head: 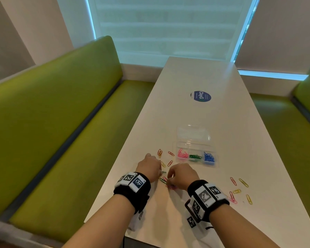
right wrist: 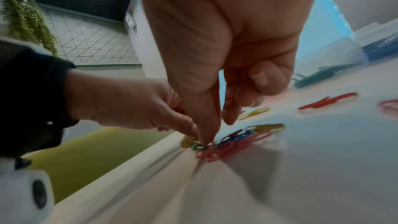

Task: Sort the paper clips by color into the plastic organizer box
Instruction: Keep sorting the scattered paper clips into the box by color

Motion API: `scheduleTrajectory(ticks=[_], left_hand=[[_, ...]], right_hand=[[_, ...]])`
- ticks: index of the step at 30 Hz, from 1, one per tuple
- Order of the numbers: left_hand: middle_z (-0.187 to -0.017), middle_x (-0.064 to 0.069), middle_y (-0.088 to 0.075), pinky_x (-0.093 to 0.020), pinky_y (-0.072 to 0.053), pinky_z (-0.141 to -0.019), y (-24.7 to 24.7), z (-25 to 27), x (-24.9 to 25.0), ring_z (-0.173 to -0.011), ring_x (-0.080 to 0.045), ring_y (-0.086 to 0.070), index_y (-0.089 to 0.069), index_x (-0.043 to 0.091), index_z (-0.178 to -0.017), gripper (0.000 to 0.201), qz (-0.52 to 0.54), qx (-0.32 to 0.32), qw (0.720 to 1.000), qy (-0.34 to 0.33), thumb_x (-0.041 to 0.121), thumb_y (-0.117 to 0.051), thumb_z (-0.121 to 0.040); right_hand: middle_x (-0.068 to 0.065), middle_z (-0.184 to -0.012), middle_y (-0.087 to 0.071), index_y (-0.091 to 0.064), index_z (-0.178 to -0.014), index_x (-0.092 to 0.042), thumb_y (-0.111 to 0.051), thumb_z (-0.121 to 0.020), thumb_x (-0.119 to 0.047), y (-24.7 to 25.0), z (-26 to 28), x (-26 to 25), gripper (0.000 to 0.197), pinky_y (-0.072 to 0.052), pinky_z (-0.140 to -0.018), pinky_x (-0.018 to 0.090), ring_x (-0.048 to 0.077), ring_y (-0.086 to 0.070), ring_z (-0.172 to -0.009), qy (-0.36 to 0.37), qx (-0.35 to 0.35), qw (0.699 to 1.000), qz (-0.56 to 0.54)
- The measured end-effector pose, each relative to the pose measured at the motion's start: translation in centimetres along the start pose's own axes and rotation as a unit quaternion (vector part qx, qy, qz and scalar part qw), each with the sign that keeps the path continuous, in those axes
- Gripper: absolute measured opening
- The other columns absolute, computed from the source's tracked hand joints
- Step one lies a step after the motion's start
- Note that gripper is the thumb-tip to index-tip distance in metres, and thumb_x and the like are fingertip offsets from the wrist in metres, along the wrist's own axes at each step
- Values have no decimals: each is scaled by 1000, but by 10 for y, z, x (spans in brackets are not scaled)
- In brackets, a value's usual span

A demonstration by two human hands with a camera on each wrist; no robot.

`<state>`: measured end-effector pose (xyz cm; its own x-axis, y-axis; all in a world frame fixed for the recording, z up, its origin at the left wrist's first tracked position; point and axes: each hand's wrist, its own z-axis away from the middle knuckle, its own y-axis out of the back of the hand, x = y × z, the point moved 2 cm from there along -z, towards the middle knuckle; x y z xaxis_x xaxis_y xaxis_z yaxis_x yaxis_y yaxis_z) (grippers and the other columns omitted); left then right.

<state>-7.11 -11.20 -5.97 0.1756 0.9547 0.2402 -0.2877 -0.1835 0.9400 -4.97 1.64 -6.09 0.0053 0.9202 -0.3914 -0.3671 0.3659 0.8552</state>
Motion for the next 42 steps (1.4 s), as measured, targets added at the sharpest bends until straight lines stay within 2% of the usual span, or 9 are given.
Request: scheduleTrajectory(ticks=[9,13,17,22,27,30,32,36,42], left_hand=[[-124,-9,-53,-36,-42,-98,-3,1,-2,-125,-22,-37,-56,9,-120,29,1,-9,1000,20,24,-44,-98],[-119,-9,-56,-35,-43,-95,-4,4,-5,-117,-22,-45,-55,12,-117,25,40,21,999,19,23,-41,-100],[-112,-13,-60,-32,-45,-90,0,6,-4,-106,-25,-55,-59,11,-111,23,73,53,996,12,23,-46,-97],[-108,-10,-65,-29,-47,-89,8,2,7,-104,-22,-58,-68,13,-105,22,99,71,993,-6,17,-53,-89],[-103,-4,-67,-26,-44,-81,17,-3,29,-105,-17,-53,-68,17,-104,22,113,105,987,-34,18,-55,-87],[-102,-3,-68,-25,-43,-79,22,-10,46,-106,-16,-51,-69,18,-104,23,119,122,984,-52,18,-53,-87],[-103,-1,-68,-29,-47,-82,24,-17,59,-109,-16,-49,-69,18,-105,24,118,129,983,-62,19,-52,-89],[-108,-1,-67,-29,-46,-82,22,-29,80,-113,-16,-48,-68,18,-110,25,113,138,982,-69,20,-51,-92],[-115,-3,-65,-34,-49,-87,14,-44,97,-118,-19,-46,-66,20,-117,29,74,111,989,-69,19,-47,-95]], right_hand=[[0,-115,-65,-71,-103,-25,-62,-85,-27,-3,0,-17,20,-51,-89,31,19,-60,-106,31,-24,998,47],[2,-108,-68,-72,-99,-21,-60,-85,-22,-3,0,-14,18,-51,-84,30,20,-63,-99,15,-23,999,44],[5,-100,-70,-71,-94,-15,-57,-86,-22,-1,4,-8,18,-51,-81,31,21,-64,-94,8,-19,999,45],[5,-101,-69,-70,-96,-13,-56,-86,-24,3,10,3,20,-50,-79,31,20,-63,-95,5,-18,999,42],[1,-87,-66,-68,-84,-14,-61,-85,-24,21,17,25,12,-55,-80,30,13,-60,-76,-8,13,1000,-17],[-1,-94,-69,-71,-89,-14,-60,-84,-19,37,22,46,13,-54,-84,30,14,-64,-88,-21,38,999,-26],[-2,-100,-70,-72,-94,-15,-57,-85,-16,48,24,60,18,-53,-86,28,13,-63,-93,-30,58,998,-24],[-2,-106,-69,-73,-100,-17,-54,-89,-16,62,29,85,22,-52,-90,29,14,-62,-98,-55,85,995,-23],[-2,-107,-69,-72,-102,-20,-54,-89,-17,69,33,107,22,-51,-91,29,14,-62,-99,-81,105,991,-30]])
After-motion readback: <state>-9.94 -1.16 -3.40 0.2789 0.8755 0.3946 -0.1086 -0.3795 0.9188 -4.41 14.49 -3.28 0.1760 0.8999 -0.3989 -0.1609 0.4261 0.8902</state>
